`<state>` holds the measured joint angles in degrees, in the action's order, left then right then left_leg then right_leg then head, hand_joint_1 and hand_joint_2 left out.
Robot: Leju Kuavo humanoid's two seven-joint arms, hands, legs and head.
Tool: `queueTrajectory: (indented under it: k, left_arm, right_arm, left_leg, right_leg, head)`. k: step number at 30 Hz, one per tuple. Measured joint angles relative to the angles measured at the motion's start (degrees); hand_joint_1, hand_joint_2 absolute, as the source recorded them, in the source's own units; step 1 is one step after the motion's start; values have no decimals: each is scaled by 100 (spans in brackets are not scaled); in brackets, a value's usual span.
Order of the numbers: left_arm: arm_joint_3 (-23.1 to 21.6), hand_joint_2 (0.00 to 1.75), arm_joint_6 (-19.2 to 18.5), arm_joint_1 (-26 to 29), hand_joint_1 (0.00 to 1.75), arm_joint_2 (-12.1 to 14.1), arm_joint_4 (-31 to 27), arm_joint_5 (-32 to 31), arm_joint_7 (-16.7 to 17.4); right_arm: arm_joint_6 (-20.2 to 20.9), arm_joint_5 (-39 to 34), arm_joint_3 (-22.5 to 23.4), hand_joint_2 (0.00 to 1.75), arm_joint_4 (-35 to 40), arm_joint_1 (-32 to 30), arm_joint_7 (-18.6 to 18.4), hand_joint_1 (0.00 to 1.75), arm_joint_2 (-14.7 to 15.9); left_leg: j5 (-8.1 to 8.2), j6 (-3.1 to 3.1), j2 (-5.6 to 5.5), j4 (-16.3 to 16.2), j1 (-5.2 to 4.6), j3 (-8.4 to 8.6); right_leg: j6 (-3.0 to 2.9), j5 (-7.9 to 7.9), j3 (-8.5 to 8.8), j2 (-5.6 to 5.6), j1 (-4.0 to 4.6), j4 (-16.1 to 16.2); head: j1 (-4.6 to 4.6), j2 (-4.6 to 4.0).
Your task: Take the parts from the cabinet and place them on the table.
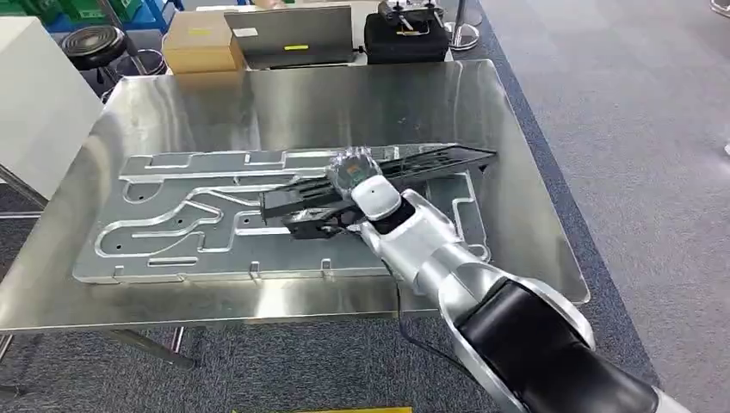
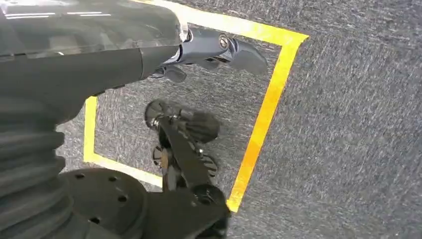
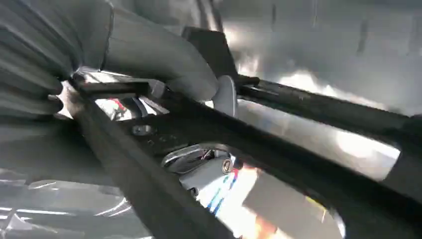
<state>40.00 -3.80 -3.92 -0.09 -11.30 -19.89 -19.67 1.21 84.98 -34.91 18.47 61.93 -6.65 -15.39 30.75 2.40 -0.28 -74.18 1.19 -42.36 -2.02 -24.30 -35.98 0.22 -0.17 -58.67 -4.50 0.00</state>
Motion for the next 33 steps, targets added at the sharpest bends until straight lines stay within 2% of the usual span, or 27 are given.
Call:
queueTrajectory:
  k: [1,2,3,4,7,8,9,10,11,12,13,14,15,16,18,19,20,22,23,24,25,27,28,29,30,31,33]
  left_arm:
    - [0,175,-7,0,0,-4,0,-6,-15]
    - [0,175,-24,0,0,-9,0,-9,-42]
    - [0,175,-33,0,0,-9,0,-4,-70]
    - [0,175,-46,-4,0,-11,0,4,-101]
    - [0,175,-44,23,0,-22,0,-4,-118]
    - [2,175,-31,35,0,-37,0,-9,-116]
    - [2,175,-22,39,0,-68,0,-17,-116]
    - [2,0,-4,37,0,-68,0,-17,-116]
    - [2,0,9,36,0,-70,0,-17,-118]
    - [9,0,9,40,0,-77,0,-13,-120]
    - [15,0,15,44,0,-79,0,-2,-120]
    - [20,0,22,52,0,-92,0,-2,-118]
    - [24,0,33,54,0,-96,0,-11,-105]
    - [24,0,66,50,0,-114,0,-24,-79]
    - [26,0,109,38,0,-138,0,-31,-13]
    - [33,0,122,32,0,-142,0,-28,24]
    - [46,0,127,20,0,-144,0,-24,46]
    - [72,0,127,10,0,-146,0,-24,90]
    - [85,0,125,4,0,-149,0,-24,98]
    - [103,0,120,3,0,-149,0,-17,98]
    - [127,0,107,11,0,-159,0,-13,96]
    - [160,0,68,21,0,-162,0,-42,85]
    - [166,0,57,27,0,-162,0,-44,76]
    - [181,0,48,39,0,-162,0,-59,72]
    - [199,0,28,55,0,-162,0,-59,72]
    - [219,0,9,62,0,-160,0,-59,72]
    - [280,0,-39,68,0,-151,0,-59,70]
  right_arm:
    - [74,-4,0,175,-35,-33,-72,175,-13]
    - [162,-18,0,0,-63,-33,-141,0,-44]
    - [232,-35,0,0,-83,-31,-197,0,-63]
    - [286,-48,0,0,-109,-31,-236,0,-72]
    - [413,-83,7,0,-188,-120,-310,0,-72]
    - [415,-91,15,0,-205,-128,-317,0,-72]
    - [417,-98,24,0,-210,-129,-332,0,-72]
    - [419,-105,26,0,-218,-117,-332,0,-72]
    - [421,-118,33,0,-225,-117,-332,0,-72]
    - [421,-140,44,0,-240,-142,-328,0,-72]
    - [419,-164,52,0,-251,-167,-313,0,-68]
    - [417,-186,66,0,-262,-193,-286,0,-63]
    - [402,-223,88,0,-271,-210,-260,0,-63]
    - [358,-315,125,0,-271,-209,-196,0,-65]
    - [159,-597,278,0,-231,-199,31,0,-76]
    - [-10,-807,384,0,-199,-195,222,0,-96]
    - [-189,-1052,514,0,-161,-191,469,0,-133]
    - [-535,-1568,814,0,-65,-196,1033,0,-153]
    - [-698,-1861,997,0,20,-187,1354,0,-155]
    - [-867,-2136,1174,0,132,-176,1687,0,-173]
    - [-1037,-2407,1334,0,261,-176,2001,0,-179]
    - [-1398,-2991,1662,0,573,-209,2585,0,-175]
    - [-1575,-3256,1797,0,731,-263,2816,0,-137]
    - [-1870,-3605,1951,0,1017,-364,3109,0,-64]
    - [-2058,-3835,2037,0,1267,-494,3303,0,5]
    - [-2211,-4077,2116,0,1622,-641,3375,0,125]
    - [-2302,-4567,2227,0,2629,-1013,3388,0,436]
  left_leg:
    - [-228,-18,0,388,-1,173]
    - [-479,-41,0,900,-1,421]
    - [-670,-73,1,1433,-1,685]
    - [-577,-97,-4,1569,-50,773]
    - [-604,-174,-16,1564,-72,756]
    - [-637,-225,-9,1619,-33,770]
    - [-664,-258,11,1653,-14,796]
    - [-673,-292,16,1662,-9,796]
    - [-674,-302,22,1662,-11,793]
    - [-672,-306,24,1661,-15,793]
    - [-671,-307,25,1659,-15,791]
    - [-671,-307,27,1655,-15,792]
    - [-670,-305,27,1652,-15,795]
    - [-666,-298,25,1642,-15,795]
    - [-643,-263,23,1605,-14,800]
    - [-627,-236,26,1591,-28,779]
    - [-617,-209,25,1572,-54,771]
    - [-634,-138,27,1605,-39,778]
    - [-642,-107,24,1612,-39,786]
    - [-593,-82,23,1573,-26,759]
    - [-453,-59,23,1407,-26,707]
    - [-4,-19,23,577,-11,354]
    - [170,-5,23,136,-11,157]
    - [230,4,23,-172,-11,14]
    - [146,-1,24,-145,-11,25]
    - [-41,-12,24,133,-11,157]
    - [-541,-54,23,1135,-10,654]
  right_leg:
    - [3,-4,1,4,2,-8]
    - [10,-13,9,14,2,-16]
    - [32,-27,20,15,3,-22]
    - [63,-36,9,18,46,-31]
    - [153,-11,22,17,17,-2]
    - [195,-12,26,25,38,-3]
    - [227,-89,5,24,21,-77]
    - [250,-253,-92,10,23,-279]
    - [264,-447,-236,9,11,-611]
    - [283,-697,-481,10,-2,-1155]
    - [295,-841,-678,9,-6,-1565]
    - [300,-876,-798,9,-11,-1802]
    - [297,-744,-759,8,-18,-1702]
    - [287,-509,-573,8,-21,-1334]
    - [246,-45,-36,8,-20,-279]
    - [219,-115,83,11,-8,-45]
    - [188,-68,61,11,5,-26]
    - [128,-76,53,13,40,-44]
    - [98,-56,57,9,32,-15]
    - [53,-27,87,-15,-16,30]
    - [26,-25,91,-19,-17,43]
    - [0,-27,90,-25,-7,40]
    - [-2,-28,90,-32,-1,39]
    - [-3,-29,91,-36,5,37]
    - [-3,-30,94,-37,5,33]
    - [2,-35,97,-36,3,25]
    - [39,-61,111,-37,-2,4]
  head:
    - [0,0]
    - [0,0]
    - [0,0]
    - [0,0]
    - [0,0]
    - [0,0]
    - [0,0]
    - [2,0]
    - [0,0]
    - [0,0]
    - [0,0]
    - [2,0]
    - [0,0]
    - [0,0]
    - [0,0]
    - [0,0]
    - [0,0]
    - [0,0]
    - [0,0]
    - [0,0]
    - [0,0]
    - [0,0]
    - [0,0]
    - [0,0]
    - [0,0]
    - [0,0]
    - [0,0]
